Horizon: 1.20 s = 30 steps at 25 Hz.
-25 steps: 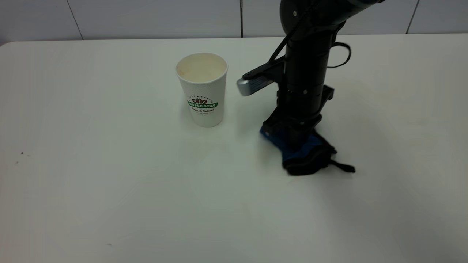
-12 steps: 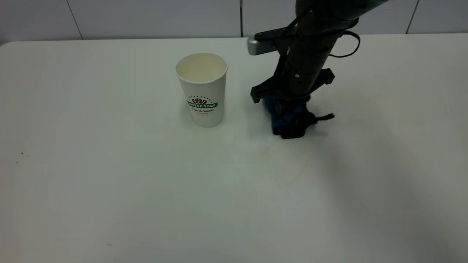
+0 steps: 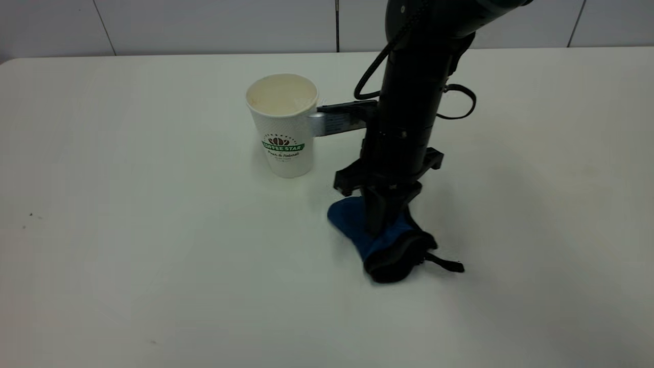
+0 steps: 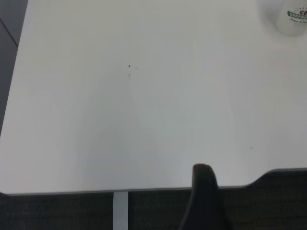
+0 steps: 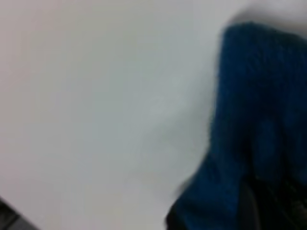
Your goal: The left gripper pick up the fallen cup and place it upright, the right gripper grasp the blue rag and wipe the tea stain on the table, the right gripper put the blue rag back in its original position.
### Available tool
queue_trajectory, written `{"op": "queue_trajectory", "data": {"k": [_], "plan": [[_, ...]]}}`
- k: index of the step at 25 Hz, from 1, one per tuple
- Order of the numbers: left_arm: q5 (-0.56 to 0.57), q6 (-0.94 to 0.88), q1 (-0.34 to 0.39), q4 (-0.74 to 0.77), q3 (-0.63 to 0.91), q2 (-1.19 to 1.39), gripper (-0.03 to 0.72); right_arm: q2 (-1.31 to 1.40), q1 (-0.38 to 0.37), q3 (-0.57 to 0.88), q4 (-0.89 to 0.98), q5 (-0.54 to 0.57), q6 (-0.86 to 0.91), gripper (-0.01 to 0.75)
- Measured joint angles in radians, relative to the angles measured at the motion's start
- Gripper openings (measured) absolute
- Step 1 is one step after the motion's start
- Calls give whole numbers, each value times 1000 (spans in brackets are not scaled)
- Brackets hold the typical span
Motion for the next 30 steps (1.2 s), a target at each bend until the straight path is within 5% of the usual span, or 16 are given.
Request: {"op": "queue_trajectory", "data": {"k": [10, 16, 19, 25, 30], "plan": [[0, 0, 0, 0, 0, 0, 564, 0, -267, 0, -457, -104, 368, 45], [0, 0, 0, 0, 0, 0, 564, -5, -297, 0, -448, -202, 389, 76], [0, 0, 0, 0, 0, 0, 564, -32, -297, 0, -406, -215, 367, 170], [0, 0, 0, 0, 0, 0, 564, -187, -297, 1, -399, -44, 356, 526], [0, 0, 0, 0, 0, 0, 564, -459, -297, 90, -393, 106, 356, 611]]}}
